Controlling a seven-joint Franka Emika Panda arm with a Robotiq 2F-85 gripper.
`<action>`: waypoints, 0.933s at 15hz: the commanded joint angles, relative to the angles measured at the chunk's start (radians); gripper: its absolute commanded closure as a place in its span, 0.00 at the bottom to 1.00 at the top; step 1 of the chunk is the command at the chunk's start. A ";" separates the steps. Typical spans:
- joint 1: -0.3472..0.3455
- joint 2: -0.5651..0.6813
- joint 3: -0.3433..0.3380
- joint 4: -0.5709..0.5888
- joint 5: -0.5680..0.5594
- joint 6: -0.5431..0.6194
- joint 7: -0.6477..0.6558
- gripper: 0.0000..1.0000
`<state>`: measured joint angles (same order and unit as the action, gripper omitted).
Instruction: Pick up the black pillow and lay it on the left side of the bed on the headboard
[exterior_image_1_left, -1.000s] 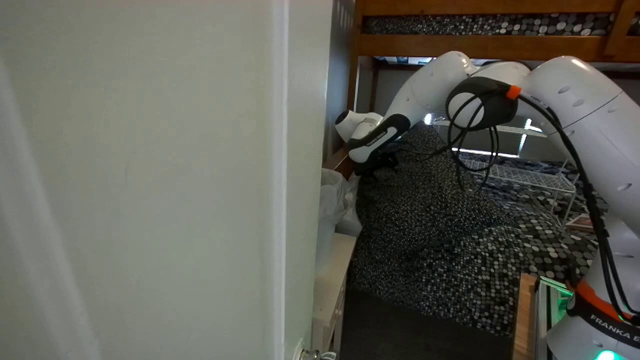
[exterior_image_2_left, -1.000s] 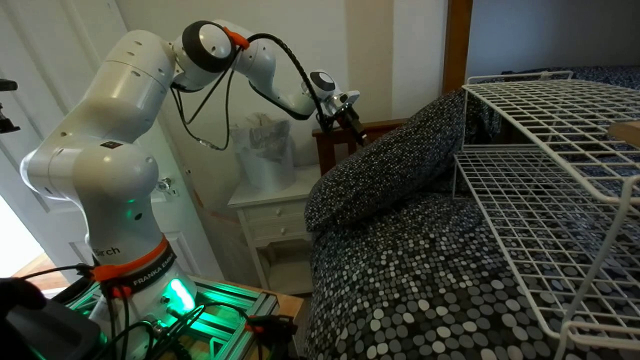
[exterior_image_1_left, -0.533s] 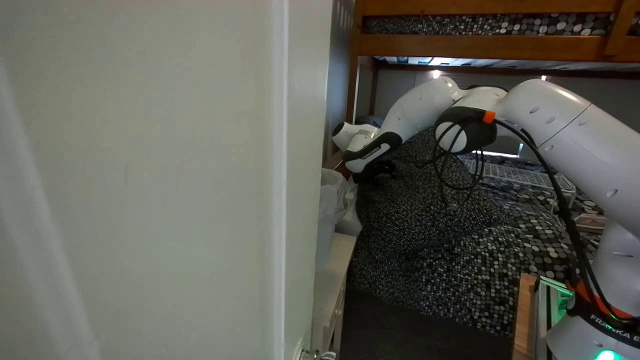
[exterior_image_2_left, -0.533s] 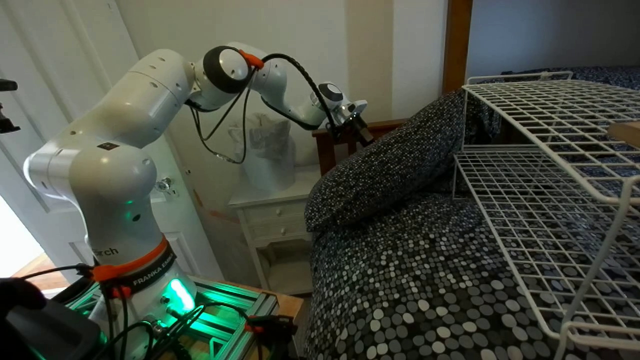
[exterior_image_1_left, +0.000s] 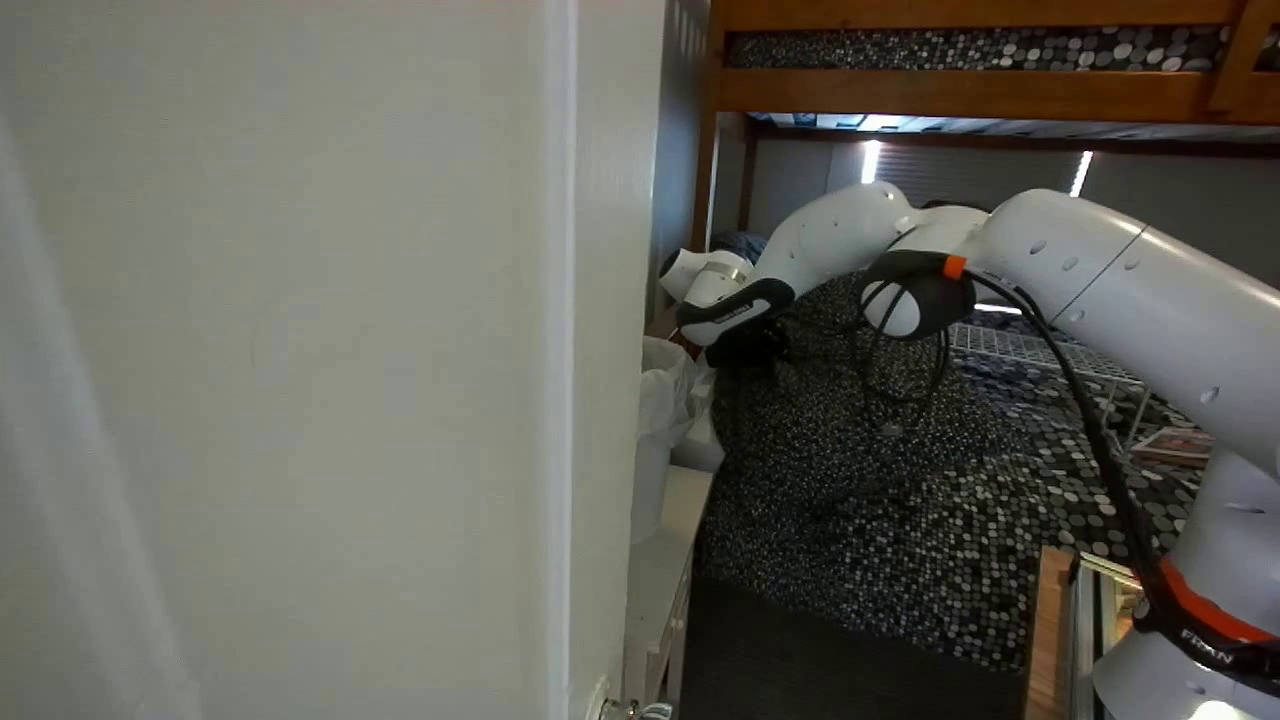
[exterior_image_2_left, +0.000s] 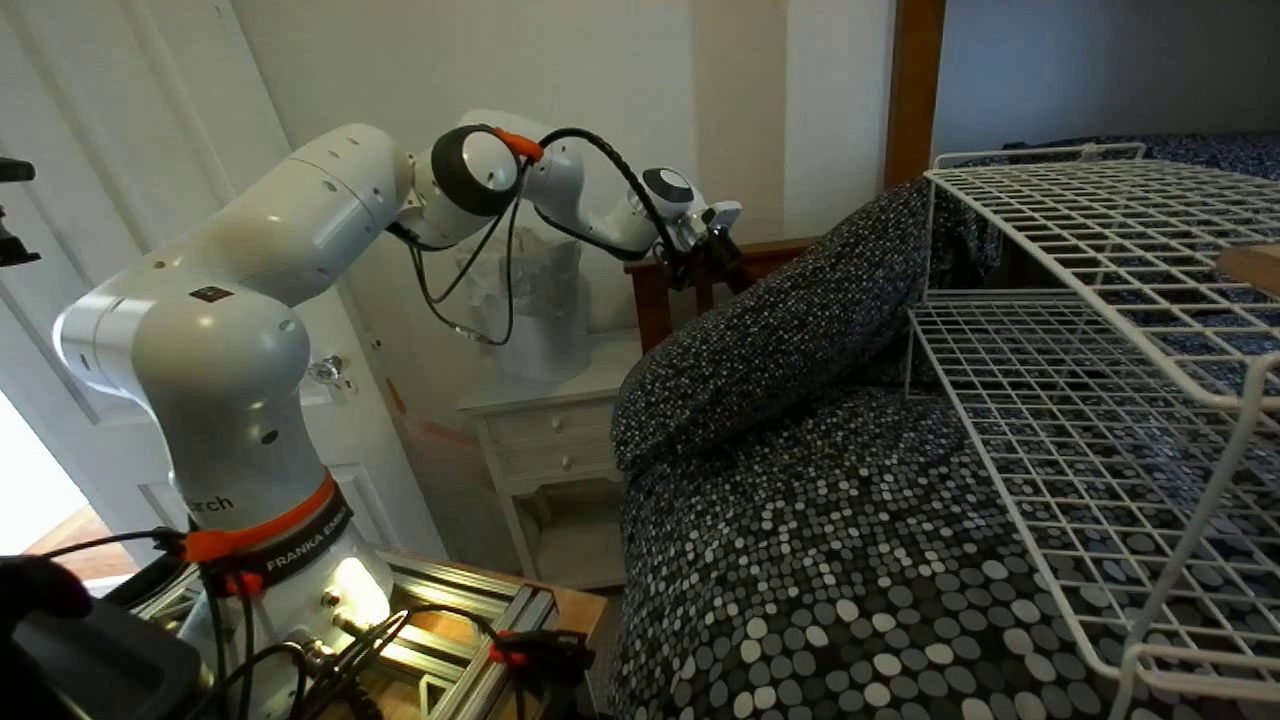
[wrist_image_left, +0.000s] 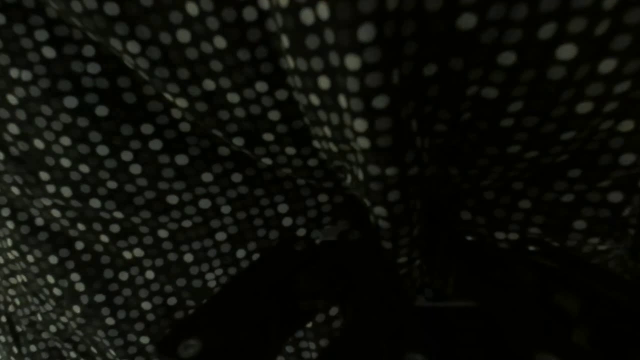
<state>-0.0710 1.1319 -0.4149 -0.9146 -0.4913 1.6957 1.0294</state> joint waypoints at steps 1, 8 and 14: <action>-0.046 0.041 0.018 0.122 0.041 -0.084 -0.038 0.99; -0.087 -0.074 0.058 0.138 0.158 -0.040 -0.118 0.99; -0.126 -0.234 0.083 0.121 0.258 0.045 -0.148 0.99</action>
<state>-0.1669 0.9952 -0.3555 -0.7664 -0.2746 1.6884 0.9114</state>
